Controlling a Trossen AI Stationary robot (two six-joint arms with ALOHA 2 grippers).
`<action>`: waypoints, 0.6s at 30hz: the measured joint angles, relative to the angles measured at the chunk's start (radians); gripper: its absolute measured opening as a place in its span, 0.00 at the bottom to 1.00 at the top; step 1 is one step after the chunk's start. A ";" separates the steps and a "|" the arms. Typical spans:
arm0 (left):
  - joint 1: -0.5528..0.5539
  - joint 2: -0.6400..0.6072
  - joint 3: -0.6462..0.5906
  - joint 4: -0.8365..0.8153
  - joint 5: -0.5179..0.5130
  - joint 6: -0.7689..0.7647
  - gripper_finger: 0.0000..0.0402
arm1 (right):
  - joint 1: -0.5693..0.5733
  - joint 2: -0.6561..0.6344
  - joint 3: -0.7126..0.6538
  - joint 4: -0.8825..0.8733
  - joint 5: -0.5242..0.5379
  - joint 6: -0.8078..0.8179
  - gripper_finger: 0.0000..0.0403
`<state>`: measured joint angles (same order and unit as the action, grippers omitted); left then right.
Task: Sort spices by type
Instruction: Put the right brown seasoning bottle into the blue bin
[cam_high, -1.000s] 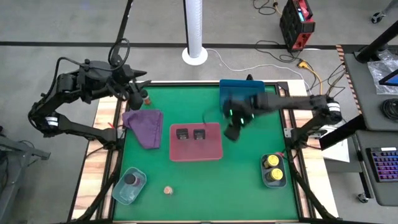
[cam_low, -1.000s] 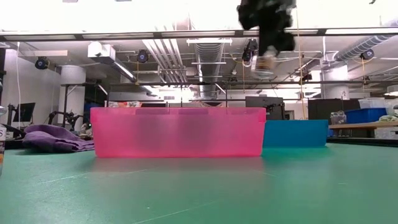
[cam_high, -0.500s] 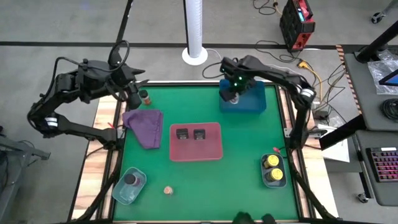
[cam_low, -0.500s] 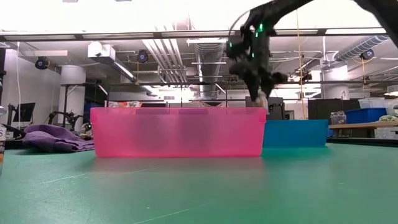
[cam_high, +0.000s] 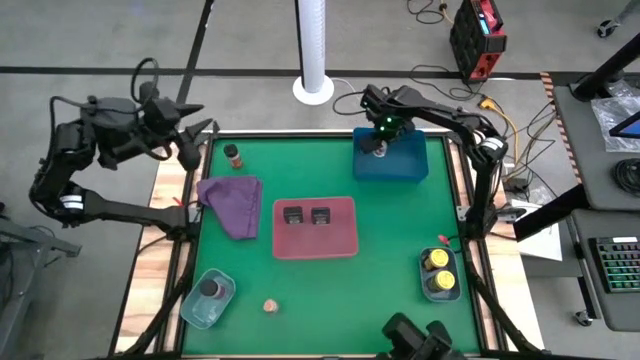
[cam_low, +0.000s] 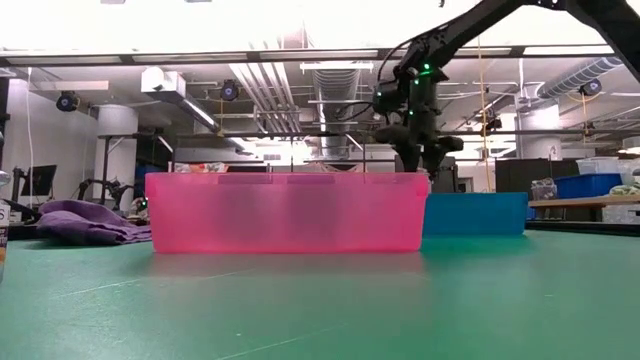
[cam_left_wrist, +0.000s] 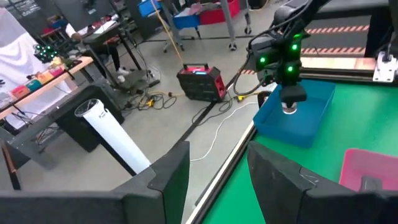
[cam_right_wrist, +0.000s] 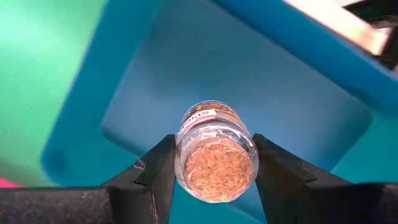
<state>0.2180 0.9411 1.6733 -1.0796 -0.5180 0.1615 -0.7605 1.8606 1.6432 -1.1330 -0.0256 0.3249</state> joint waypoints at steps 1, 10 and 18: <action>0.000 -0.003 0.000 0.000 0.000 -0.008 0.36 | -0.011 0.000 -0.006 0.007 0.000 -0.001 0.42; 0.000 0.007 0.000 0.003 0.000 -0.073 0.36 | -0.082 -0.007 -0.050 0.044 0.055 0.000 0.42; 0.000 0.036 0.000 0.003 -0.054 -0.117 0.36 | -0.100 -0.093 -0.166 0.135 0.053 0.028 0.42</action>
<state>0.2180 0.9774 1.6733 -1.0766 -0.5716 0.0441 -0.8600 1.7675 1.4771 -0.9976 0.0277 0.3527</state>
